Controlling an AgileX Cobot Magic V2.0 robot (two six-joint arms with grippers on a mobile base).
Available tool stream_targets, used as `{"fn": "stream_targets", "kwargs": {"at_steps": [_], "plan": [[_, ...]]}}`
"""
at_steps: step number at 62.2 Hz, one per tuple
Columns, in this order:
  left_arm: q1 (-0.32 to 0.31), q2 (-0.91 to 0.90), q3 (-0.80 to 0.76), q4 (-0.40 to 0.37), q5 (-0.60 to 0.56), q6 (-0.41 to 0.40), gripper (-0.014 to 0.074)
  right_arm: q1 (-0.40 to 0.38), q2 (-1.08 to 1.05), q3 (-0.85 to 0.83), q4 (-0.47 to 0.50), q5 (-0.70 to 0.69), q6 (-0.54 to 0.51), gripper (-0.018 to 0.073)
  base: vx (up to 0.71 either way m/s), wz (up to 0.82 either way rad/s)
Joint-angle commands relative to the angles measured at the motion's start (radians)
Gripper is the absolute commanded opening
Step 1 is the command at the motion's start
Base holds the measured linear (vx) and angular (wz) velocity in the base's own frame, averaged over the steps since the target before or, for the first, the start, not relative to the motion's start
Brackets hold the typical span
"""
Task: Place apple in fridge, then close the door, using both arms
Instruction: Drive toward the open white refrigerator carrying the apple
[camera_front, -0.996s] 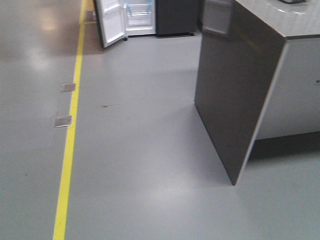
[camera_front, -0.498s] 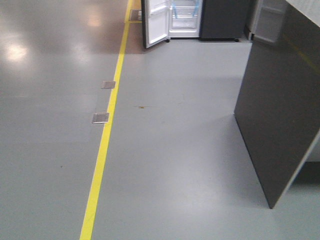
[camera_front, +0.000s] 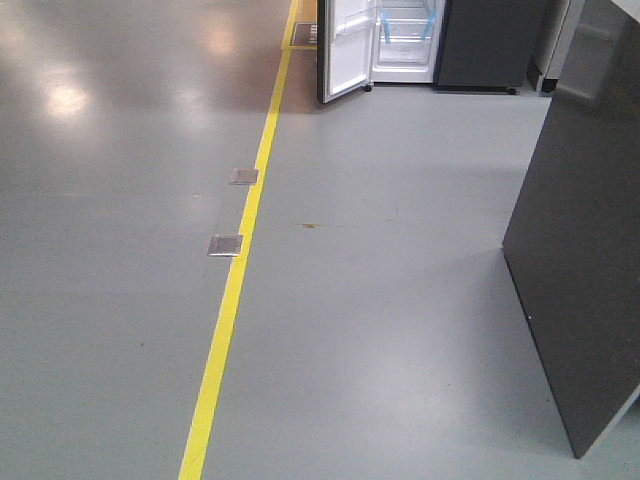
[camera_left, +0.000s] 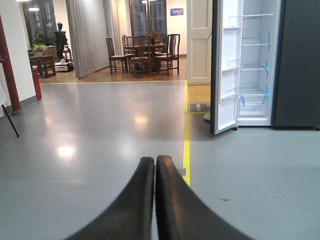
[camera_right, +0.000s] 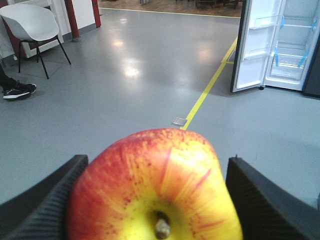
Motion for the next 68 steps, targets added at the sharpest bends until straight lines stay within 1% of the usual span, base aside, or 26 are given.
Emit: {"fn": "stream_targets", "kwargs": {"at_steps": [1, 68], "plan": [[-0.002, -0.016, 0.021, -0.004, -0.068, -0.009, -0.0006, -0.003, 0.01, -0.025, 0.034, -0.072, -0.009, -0.0006, 0.19, 0.01], [-0.002, -0.016, 0.021, -0.004, -0.068, -0.009, -0.0006, -0.003, 0.01, -0.025, 0.034, -0.072, -0.009, -0.0006, 0.24, -0.01]]}}
